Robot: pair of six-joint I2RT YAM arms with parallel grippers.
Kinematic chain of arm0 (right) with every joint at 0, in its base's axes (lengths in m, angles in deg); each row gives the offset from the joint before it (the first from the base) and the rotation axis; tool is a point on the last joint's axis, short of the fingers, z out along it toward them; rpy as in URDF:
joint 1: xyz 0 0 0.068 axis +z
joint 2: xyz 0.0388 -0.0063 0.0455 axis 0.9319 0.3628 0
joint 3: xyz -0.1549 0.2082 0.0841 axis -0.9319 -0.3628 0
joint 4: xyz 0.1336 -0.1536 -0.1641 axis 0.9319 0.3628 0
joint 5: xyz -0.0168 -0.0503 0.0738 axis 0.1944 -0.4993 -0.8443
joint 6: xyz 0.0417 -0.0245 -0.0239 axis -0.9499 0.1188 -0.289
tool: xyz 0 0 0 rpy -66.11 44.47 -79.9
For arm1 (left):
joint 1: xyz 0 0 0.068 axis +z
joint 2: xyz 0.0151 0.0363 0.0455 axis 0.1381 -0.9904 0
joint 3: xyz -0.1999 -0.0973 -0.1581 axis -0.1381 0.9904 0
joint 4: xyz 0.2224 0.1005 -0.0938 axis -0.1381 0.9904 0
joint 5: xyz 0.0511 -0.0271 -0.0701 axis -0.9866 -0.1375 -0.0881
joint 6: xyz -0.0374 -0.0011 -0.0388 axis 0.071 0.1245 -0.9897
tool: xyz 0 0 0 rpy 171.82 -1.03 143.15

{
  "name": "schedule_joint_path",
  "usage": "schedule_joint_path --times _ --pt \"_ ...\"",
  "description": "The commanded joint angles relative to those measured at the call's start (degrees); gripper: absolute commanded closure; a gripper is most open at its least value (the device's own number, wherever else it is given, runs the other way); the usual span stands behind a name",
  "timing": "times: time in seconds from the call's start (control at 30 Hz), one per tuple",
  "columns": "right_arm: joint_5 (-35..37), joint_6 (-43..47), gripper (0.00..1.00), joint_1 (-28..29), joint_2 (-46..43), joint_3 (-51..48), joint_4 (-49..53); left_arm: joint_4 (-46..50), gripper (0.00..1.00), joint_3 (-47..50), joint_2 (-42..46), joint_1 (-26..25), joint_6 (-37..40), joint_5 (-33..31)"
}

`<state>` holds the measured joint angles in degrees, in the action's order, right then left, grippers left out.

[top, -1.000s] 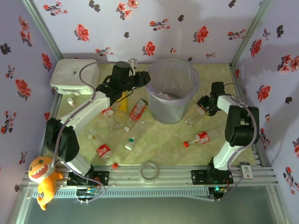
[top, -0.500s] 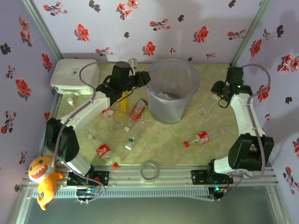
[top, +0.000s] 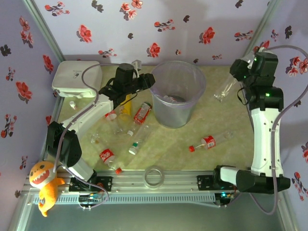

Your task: Put the plastic bottles in the bin

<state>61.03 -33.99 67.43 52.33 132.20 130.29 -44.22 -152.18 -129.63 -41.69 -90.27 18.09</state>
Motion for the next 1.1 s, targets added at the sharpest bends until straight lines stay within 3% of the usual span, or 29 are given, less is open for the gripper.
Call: schedule_joint_path --times 0.0,0.43,1.07 --pt "-3.29 2.39 0.52 5.64 2.06 4.49 -0.39 0.24 0.68 1.22 -0.08 -0.48 -0.27 -0.50" --pt "-8.51 5.25 0.53 20.78 14.98 13.96 -2.93 0.24 0.68 1.54 0.55 -0.43 -0.45 -0.63" --pt "-13.86 6.46 0.53 26.06 27.79 14.49 -4.88 -0.38 0.68 2.05 0.94 -0.49 -1.10 -1.12"
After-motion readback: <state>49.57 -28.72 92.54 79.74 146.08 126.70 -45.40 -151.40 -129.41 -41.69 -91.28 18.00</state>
